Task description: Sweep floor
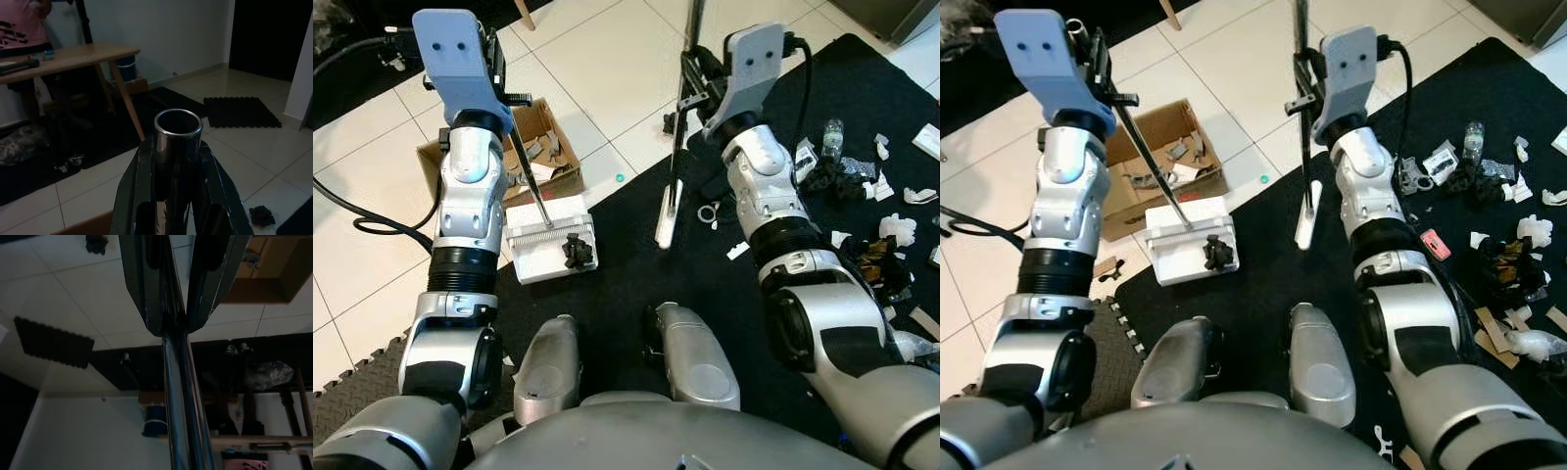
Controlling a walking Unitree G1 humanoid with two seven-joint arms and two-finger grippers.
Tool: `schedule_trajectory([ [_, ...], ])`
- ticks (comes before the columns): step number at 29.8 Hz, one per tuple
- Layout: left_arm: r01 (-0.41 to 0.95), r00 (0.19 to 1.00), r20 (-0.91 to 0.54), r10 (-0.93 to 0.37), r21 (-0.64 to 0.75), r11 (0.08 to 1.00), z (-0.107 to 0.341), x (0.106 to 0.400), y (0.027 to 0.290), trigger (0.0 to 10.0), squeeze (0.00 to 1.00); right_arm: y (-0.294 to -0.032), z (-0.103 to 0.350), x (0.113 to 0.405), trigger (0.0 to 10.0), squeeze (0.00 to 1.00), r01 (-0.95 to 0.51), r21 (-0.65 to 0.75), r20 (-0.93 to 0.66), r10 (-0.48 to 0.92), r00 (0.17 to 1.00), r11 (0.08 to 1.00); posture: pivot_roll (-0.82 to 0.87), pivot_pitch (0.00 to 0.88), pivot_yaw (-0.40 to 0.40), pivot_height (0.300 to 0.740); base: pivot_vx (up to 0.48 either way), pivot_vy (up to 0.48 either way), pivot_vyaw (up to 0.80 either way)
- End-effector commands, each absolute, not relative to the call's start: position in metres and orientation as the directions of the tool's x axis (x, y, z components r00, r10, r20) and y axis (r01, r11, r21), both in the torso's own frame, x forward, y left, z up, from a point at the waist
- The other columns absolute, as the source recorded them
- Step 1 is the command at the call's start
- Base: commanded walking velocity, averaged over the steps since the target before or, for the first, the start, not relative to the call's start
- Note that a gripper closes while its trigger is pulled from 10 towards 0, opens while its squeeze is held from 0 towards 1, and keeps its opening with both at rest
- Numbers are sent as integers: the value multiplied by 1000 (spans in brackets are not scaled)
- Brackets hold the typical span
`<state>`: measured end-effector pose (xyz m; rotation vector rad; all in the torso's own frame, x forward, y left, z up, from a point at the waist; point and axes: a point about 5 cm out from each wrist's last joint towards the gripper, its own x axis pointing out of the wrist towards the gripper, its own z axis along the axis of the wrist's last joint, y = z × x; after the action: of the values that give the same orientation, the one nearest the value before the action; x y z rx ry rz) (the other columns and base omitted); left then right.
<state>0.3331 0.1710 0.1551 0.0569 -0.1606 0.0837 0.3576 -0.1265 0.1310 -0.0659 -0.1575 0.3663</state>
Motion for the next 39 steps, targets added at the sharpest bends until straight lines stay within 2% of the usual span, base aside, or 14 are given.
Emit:
schedule_trajectory([
  [1, -109, 969, 230, 87, 85, 990, 169, 336, 176, 10000, 0, -125, 142, 358, 10000, 0, -354, -94, 200, 366, 909, 930, -10, 0, 38, 740, 0, 0, 0],
  [9, -114, 960, 264, 90, 79, 990, 180, 339, 178, 10000, 0, -131, 147, 361, 10000, 0, -322, 7, 226, 312, 923, 947, -11, 0, 39, 740, 0, 0, 0],
  [26, -80, 931, 362, 55, 55, 995, 210, 339, 172, 10000, 0, -134, 159, 364, 10000, 0, -313, -8, 248, 305, 920, 950, -6, 6, 31, 740, 0, 0, 0],
  [31, -59, 905, 424, 36, 41, 997, 231, 339, 169, 10000, 0, -138, 193, 368, 10000, 0, -304, -14, 357, 289, 888, 953, -13, 10, 32, 740, 0, 0, 0],
  [39, -30, 875, 485, -16, 88, 996, 245, 328, 163, 10000, 0, -140, 210, 361, 10000, 0, -302, -55, 412, 297, 861, 952, -10, 17, 30, 740, 0, 0, 0],
])
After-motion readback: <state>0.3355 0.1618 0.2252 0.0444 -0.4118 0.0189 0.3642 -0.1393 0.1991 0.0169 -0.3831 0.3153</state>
